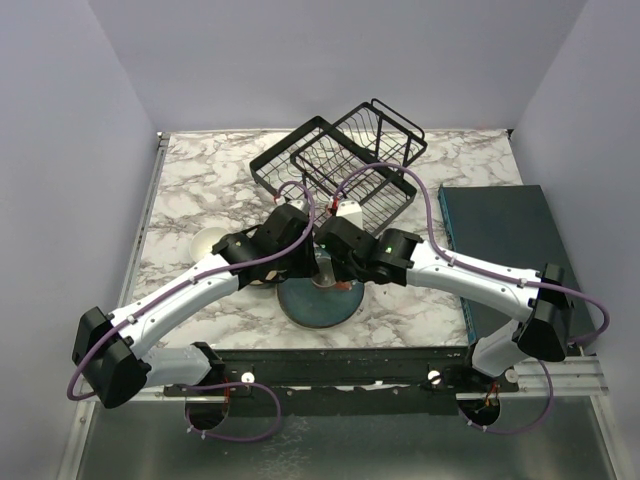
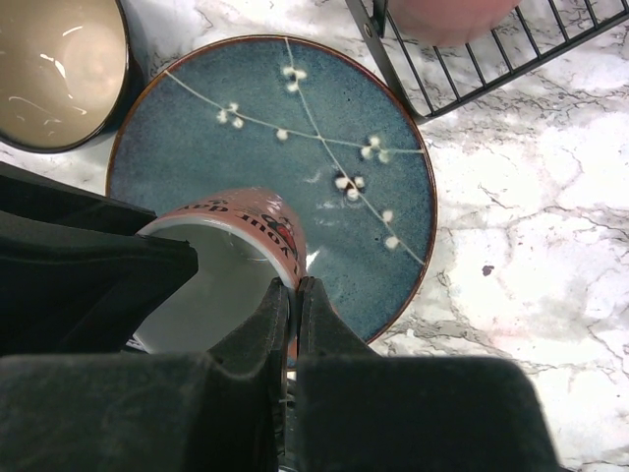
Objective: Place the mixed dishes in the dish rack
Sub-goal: Turn the cup upside down in the dish rack.
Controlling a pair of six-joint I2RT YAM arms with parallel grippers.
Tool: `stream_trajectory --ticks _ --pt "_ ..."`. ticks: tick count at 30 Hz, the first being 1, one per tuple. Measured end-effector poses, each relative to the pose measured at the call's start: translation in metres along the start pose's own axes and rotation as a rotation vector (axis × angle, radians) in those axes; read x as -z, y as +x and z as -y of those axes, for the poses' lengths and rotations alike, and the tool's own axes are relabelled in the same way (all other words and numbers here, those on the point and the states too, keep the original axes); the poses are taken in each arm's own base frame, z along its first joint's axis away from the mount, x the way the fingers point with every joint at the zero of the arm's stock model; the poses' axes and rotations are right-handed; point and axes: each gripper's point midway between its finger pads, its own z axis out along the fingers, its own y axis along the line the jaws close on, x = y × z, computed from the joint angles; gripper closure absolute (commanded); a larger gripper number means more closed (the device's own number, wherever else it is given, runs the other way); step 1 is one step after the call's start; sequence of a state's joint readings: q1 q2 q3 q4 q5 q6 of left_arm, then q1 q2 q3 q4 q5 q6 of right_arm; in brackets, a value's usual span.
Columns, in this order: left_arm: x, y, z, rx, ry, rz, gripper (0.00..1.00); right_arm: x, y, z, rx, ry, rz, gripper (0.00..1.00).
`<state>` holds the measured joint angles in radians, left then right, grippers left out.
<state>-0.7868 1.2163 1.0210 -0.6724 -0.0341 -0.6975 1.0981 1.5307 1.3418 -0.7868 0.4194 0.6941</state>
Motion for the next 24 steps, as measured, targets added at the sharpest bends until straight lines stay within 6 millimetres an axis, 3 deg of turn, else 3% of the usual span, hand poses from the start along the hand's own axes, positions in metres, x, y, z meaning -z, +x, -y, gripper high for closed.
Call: stream_trajectory --ticks 5,13,24 --pt "-0.001 0.001 0.002 -0.004 0.006 -0.007 0.81 0.0 0.0 0.0 -0.004 0.003 0.003 0.97" --pt "-0.007 0.006 0.0 -0.014 -0.007 -0.031 0.99 0.0 -0.002 -0.002 -0.009 -0.001 0.011 0.79" --pt "-0.007 0.009 -0.003 -0.014 -0.016 -0.041 1.0 0.015 -0.015 0.004 -0.045 -0.016 0.08 0.43"
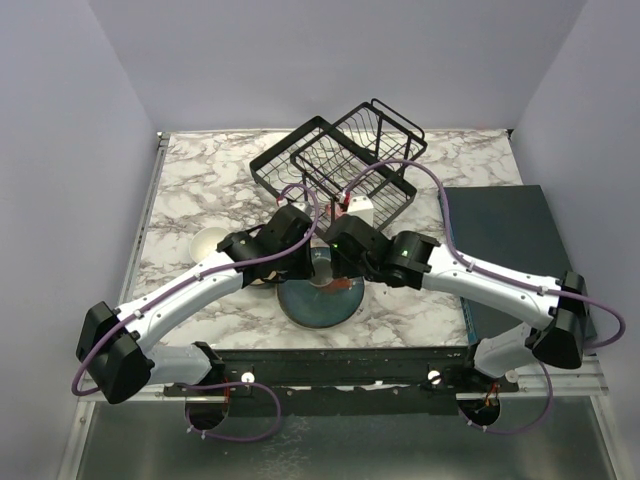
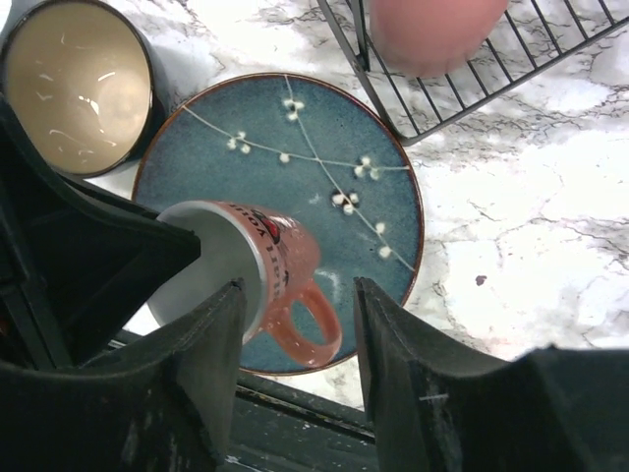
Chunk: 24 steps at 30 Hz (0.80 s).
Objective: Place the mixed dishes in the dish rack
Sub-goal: Turn the cup upside down in the dish rack.
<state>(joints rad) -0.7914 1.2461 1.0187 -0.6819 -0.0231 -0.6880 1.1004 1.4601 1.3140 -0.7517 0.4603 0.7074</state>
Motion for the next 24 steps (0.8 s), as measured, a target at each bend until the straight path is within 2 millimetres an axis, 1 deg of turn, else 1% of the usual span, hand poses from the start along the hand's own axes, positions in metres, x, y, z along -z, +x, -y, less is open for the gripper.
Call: stream_trajectory --ticks 2,7,12,17,24 --pt "0.0 0.001 0.0 0.0 -0.001 -0.001 1.0 0.003 -0.001 0.003 -0.004 0.0 0.011 0.4" --pt "-0.001 0.003 -0.002 0.002 0.001 -0.008 1.0 0.009 0.0 0.013 -0.009 0.01 0.028 0.39" --pt "0.002 0.005 0.0 0.019 0.036 -0.022 1.0 0.017 0.004 0.023 -0.015 0.01 0.04 0.37" --pt "0.004 0.003 0.004 0.05 0.093 -0.029 1.0 0.029 0.003 0.031 -0.033 -0.015 0.073 0.35" --pt "0.01 -0.001 0.008 0.114 0.196 -0.043 1.0 0.054 -0.006 0.038 -0.068 -0.114 0.176 0.34"
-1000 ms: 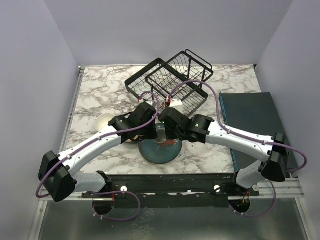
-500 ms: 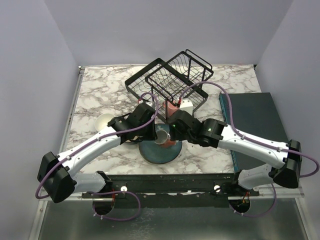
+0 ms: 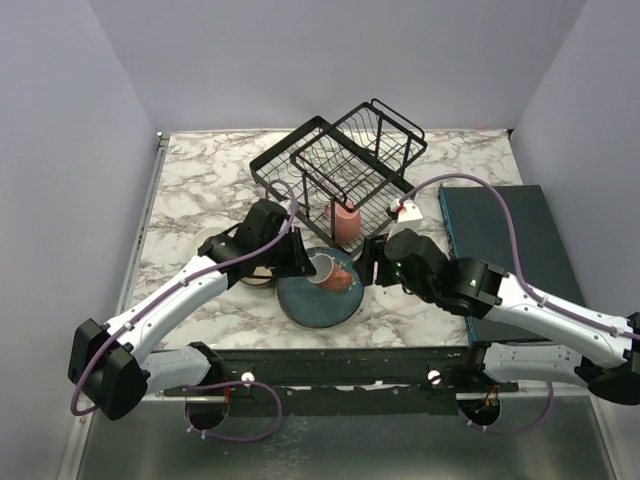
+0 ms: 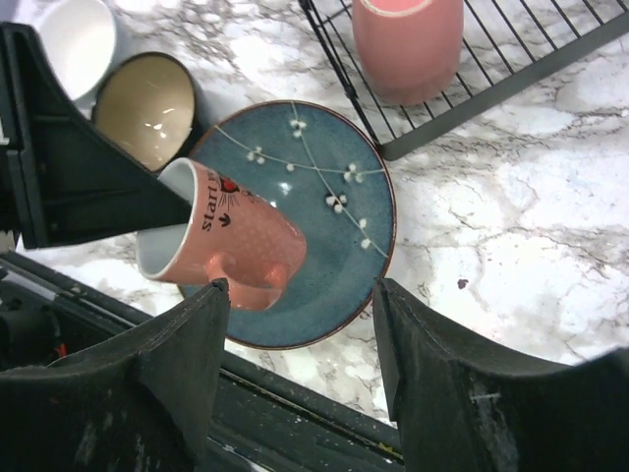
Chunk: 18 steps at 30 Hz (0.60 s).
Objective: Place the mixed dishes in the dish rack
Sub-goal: Turn the cup upside down in the dish rack.
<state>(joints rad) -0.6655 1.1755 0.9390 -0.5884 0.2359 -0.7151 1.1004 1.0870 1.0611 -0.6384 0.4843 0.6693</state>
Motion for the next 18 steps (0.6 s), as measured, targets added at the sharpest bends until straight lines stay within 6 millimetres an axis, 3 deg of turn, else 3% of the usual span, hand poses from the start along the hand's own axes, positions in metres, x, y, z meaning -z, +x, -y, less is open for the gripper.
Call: stream_trajectory --ticks 10,18 --pt "0.016 -0.01 0.01 0.137 0.2 -0.011 1.0 0.025 -0.013 -0.015 0.023 -0.211 0.112 0.23" --pt "0.032 -0.017 0.032 0.2 0.383 -0.024 1.0 0.04 -0.018 -0.024 0.049 -0.334 0.185 0.17"
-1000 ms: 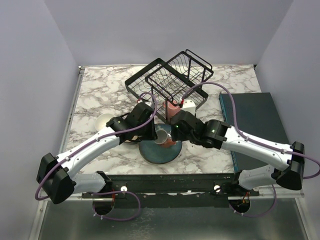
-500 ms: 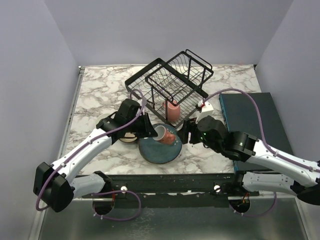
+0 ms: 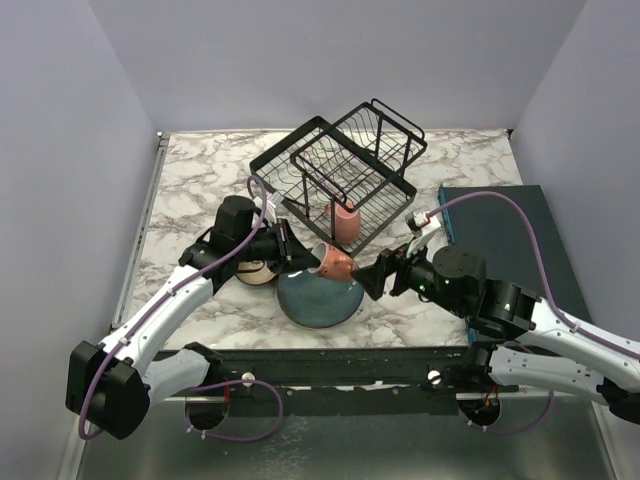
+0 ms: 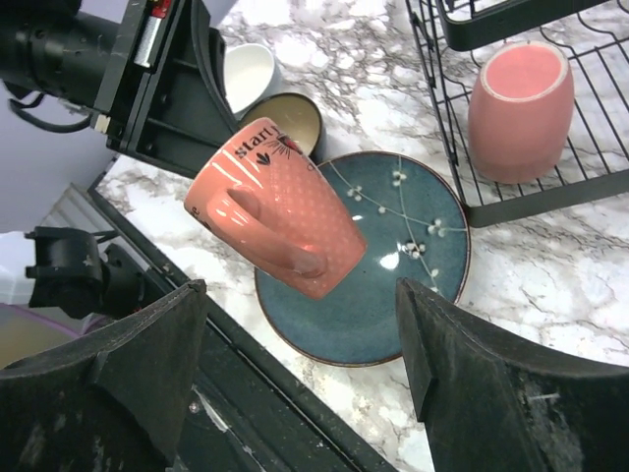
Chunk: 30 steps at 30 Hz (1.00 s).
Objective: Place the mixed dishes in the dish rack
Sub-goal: Turn the cup upside down in the dish rack.
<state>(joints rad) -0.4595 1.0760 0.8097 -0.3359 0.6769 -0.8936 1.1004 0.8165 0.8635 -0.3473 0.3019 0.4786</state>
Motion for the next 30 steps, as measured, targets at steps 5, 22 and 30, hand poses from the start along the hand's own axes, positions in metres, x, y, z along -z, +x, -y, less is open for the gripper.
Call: stream_trajectory --ticks 5,22,30 --pt "0.003 -0.002 0.021 0.038 0.131 -0.013 1.0 0.009 -0.005 -0.006 0.017 -0.075 0.058 0.14" --pt "0.028 -0.01 0.081 0.12 0.459 -0.024 1.0 0.026 -0.029 -0.035 0.176 -0.33 0.338 0.09" --pt "0.051 -0.004 0.108 0.093 0.574 -0.024 1.0 0.033 -0.03 -0.054 0.321 -0.474 0.502 0.09"
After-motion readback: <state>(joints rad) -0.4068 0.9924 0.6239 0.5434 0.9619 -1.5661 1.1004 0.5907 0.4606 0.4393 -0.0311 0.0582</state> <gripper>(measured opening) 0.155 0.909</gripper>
